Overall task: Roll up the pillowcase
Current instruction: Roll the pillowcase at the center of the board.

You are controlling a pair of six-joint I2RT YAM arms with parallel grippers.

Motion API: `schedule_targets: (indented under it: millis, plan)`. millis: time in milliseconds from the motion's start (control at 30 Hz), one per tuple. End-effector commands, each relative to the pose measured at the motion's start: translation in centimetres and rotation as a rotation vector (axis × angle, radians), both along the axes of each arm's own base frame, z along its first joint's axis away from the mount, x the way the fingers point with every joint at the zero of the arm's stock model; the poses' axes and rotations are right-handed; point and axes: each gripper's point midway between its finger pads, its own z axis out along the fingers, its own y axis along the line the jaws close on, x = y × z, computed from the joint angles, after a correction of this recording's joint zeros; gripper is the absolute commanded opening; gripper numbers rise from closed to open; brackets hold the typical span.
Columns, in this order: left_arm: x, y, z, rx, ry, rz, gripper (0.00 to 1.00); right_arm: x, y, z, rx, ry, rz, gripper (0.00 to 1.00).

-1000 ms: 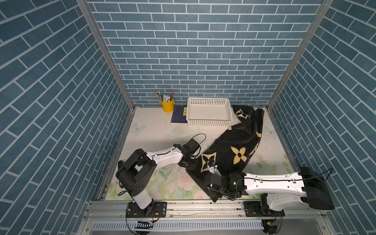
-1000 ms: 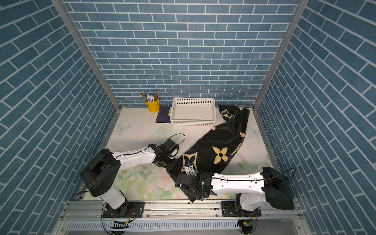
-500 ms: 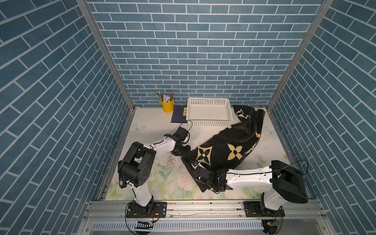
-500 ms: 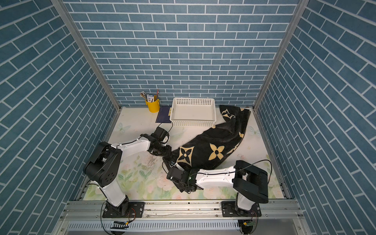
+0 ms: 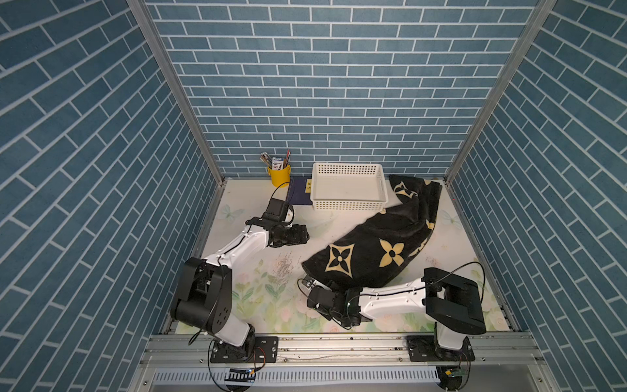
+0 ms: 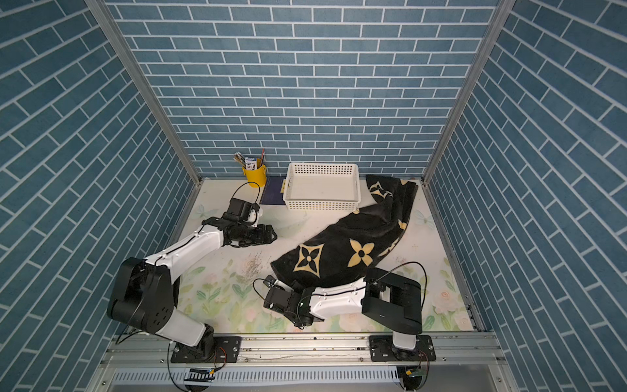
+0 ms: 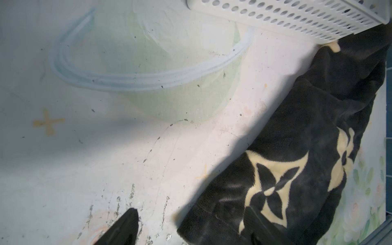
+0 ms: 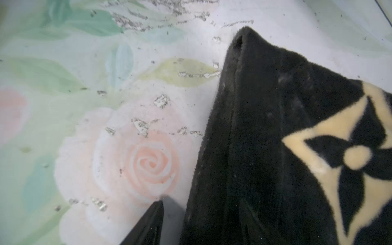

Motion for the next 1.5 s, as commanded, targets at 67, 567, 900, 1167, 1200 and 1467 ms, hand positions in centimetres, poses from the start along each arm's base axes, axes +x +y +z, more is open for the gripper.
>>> schedule_targets:
  millis: [67, 567, 900, 1167, 1200, 1467]
  plan:
    - [-1.4, 0.3, -0.4, -0.019, 0.030, 0.004, 0.83, 0.5, -0.9, -1.4, -0.073, -0.029, -0.004, 0.48]
    - [-1.9, 0.2, 1.4, -0.069, -0.017, 0.026, 0.82, 2.4, -0.9, 3.8, 0.226, 0.147, -0.014, 0.00]
    - [-5.7, 0.1, 0.6, -0.043, 0.000, 0.010, 0.76, 4.6, -5.3, 3.3, 0.295, 0.206, -0.138, 0.00]
    - [-10.2, -2.2, -1.8, 0.010, 0.055, -0.094, 0.67, 6.0, -7.6, 2.8, 0.330, 0.216, -0.222, 0.00]
    - [-10.6, -2.7, -2.1, 0.016, 0.058, -0.116, 0.66, 6.3, -7.7, 2.8, 0.334, 0.215, -0.230, 0.00]
    - [-8.2, -7.4, -1.5, -0.032, 0.022, -0.183, 0.55, 7.1, -8.9, 2.4, 0.328, 0.210, -0.276, 0.00]
